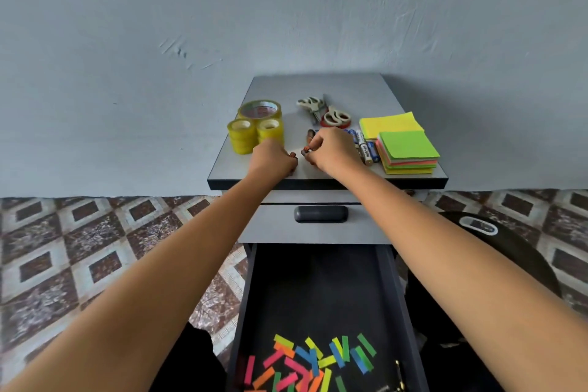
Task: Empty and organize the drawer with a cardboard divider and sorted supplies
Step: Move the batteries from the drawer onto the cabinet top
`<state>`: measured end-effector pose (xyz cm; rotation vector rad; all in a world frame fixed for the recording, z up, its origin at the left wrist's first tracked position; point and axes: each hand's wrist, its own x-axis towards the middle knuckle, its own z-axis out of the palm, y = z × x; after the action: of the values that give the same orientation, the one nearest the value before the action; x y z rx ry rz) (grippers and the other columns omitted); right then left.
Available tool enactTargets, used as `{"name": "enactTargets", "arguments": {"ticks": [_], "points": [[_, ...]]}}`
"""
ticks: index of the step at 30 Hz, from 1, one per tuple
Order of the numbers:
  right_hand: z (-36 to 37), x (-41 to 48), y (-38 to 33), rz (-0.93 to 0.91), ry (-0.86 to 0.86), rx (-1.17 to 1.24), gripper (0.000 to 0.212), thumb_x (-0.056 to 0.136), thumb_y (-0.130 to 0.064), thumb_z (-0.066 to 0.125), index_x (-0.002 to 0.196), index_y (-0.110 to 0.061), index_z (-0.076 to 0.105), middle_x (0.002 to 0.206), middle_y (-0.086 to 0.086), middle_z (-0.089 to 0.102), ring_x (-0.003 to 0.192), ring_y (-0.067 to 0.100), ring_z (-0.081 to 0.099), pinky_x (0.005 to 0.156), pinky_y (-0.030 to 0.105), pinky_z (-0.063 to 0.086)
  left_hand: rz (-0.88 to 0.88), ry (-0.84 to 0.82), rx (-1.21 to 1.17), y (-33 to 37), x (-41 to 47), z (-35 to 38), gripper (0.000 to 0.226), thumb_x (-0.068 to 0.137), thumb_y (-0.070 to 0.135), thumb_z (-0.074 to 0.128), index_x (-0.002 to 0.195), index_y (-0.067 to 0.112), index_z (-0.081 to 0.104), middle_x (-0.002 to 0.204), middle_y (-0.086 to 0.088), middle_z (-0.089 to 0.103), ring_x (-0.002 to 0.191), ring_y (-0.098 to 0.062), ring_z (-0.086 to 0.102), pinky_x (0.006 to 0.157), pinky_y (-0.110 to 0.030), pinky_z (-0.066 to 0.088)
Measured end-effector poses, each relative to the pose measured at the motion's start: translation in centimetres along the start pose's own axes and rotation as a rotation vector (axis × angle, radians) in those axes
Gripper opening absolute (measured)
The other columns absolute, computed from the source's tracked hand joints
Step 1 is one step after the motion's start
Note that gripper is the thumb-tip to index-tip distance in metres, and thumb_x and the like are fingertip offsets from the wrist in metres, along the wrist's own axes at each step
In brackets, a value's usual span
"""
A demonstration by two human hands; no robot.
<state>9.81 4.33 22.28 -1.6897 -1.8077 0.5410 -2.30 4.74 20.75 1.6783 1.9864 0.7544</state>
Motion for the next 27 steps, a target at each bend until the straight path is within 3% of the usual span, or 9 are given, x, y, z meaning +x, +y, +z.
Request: {"name": "enactTargets", "arguments": {"ticks": [3,8,13,19,22,27], "points": [[0.6,0.5,-0.2,-0.042,0.008,-0.060,0.013,0.086,-0.009,0.063,0.096,-0.005,0.069,0.102,0.013,0.068,0.095,0.024,0.063,0.067,0.022,0.038,0.035,0.023,0.020,-0.5,-0.1,0.0,0.025,0.085,0.019,0.060,0.077,-0.003,0.067,0.065,-0.009,0.057,0.065,-0.024,0.051,0.046,-0.022,0.032],[1.5,1.6,-0.2,-0.098,-0.016,-0.184,0.014,0.087,-0.008,0.060,0.098,-0.003,0.067,0.103,0.013,0.066,0.092,0.025,0.062,0.071,0.026,0.044,0.066,0.060,0.103,-1.2,0.0,-0.6,0.026,0.087,0.028,0.062,0.075,0.005,0.057,0.069,-0.005,0.053,0.071,-0.023,0.050,0.052,-0.025,0.032],[1.6,2.0,-0.4,-0.119,-0.029,-0.247,0.018,0.086,-0.009,0.063,0.102,-0.002,0.069,0.106,0.014,0.066,0.096,0.025,0.062,0.075,0.025,0.044,0.099,0.057,0.086,-1.6,0.1,-1.0,0.026,0.086,0.024,0.063,0.088,-0.002,0.067,0.080,-0.011,0.063,0.074,-0.022,0.053,0.063,-0.026,0.039],[0.9,2.1,-0.4,-0.121,-0.063,-0.202,0.019,0.085,-0.004,0.062,0.101,-0.004,0.072,0.106,0.013,0.069,0.097,0.023,0.064,0.082,0.025,0.048,0.157,0.001,0.060,-2.1,0.1,-1.4,0.016,0.087,0.019,0.061,0.094,0.007,0.069,0.091,-0.007,0.066,0.078,-0.017,0.055,0.066,-0.024,0.041],[0.4,2.0,-0.3,-0.127,-0.080,-0.150,0.018,0.087,-0.004,0.059,0.097,-0.006,0.073,0.103,0.010,0.070,0.082,0.015,0.059,0.075,0.019,0.042,0.190,-0.037,0.046,-2.4,0.0,-1.5,0.019,0.086,0.020,0.063,0.099,0.008,0.068,0.097,-0.009,0.067,0.079,-0.017,0.056,0.065,-0.023,0.043],[-0.3,1.8,0.3,-0.147,-0.126,-0.106,0.018,0.087,-0.007,0.060,0.099,-0.009,0.073,0.102,0.009,0.071,0.060,0.009,0.052,0.069,0.018,0.041,0.249,-0.080,0.056,-2.8,-0.5,-1.7,0.028,0.083,0.024,0.067,0.108,0.011,0.065,0.089,-0.003,0.062,0.079,-0.015,0.054,0.056,-0.014,0.038]]}}
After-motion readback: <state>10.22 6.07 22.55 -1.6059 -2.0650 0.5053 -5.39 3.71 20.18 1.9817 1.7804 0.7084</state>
